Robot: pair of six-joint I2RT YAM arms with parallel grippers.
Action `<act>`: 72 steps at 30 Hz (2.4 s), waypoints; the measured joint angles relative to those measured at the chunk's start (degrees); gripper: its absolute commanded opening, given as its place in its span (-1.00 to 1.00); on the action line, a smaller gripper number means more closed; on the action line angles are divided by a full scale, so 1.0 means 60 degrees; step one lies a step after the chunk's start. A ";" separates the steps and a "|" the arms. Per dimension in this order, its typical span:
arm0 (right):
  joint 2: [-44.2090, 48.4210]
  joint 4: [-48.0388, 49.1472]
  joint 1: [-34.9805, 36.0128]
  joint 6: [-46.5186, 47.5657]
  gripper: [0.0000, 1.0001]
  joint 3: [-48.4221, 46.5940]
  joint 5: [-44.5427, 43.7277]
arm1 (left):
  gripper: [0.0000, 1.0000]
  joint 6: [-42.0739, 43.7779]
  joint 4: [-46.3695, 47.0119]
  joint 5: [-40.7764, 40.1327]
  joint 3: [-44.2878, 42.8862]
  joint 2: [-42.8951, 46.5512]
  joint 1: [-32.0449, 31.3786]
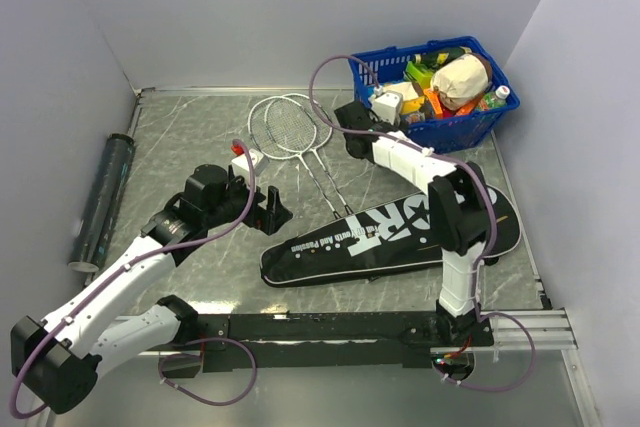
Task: Pack up the badminton gear
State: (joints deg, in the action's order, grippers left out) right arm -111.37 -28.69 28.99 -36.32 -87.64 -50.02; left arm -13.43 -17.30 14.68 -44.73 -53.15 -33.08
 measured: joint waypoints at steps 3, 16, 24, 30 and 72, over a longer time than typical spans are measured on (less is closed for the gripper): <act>-0.0565 0.0091 0.0000 0.0335 0.73 -0.0696 0.0011 | 0.93 0.0000 0.0000 -0.0004 0.0000 -0.0047 0.0000; -0.2175 0.0237 -0.0470 0.1515 0.75 -0.3300 0.0554 | 0.93 0.0000 -0.0029 -0.0011 0.0000 -0.0189 0.0000; -0.2575 -0.0026 -0.0645 0.1472 0.76 -0.3901 0.0856 | 0.93 0.0000 -0.0025 -0.0007 0.0000 -0.0251 0.0000; -0.2674 -0.0466 -0.0750 0.1060 0.76 -0.4222 0.1235 | 0.93 0.0000 -0.0025 -0.0007 0.0000 -0.0306 0.0000; 0.6677 -0.1698 -0.1253 -0.0186 0.86 0.3789 0.4539 | 0.93 0.0084 0.0357 -0.0109 0.0302 0.0699 -0.0004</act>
State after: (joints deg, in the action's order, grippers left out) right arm -71.31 -38.87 21.47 -37.43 -64.90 -22.79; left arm -12.93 -15.16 14.02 -42.92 -48.95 -33.10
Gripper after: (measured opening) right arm 0.924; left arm 0.967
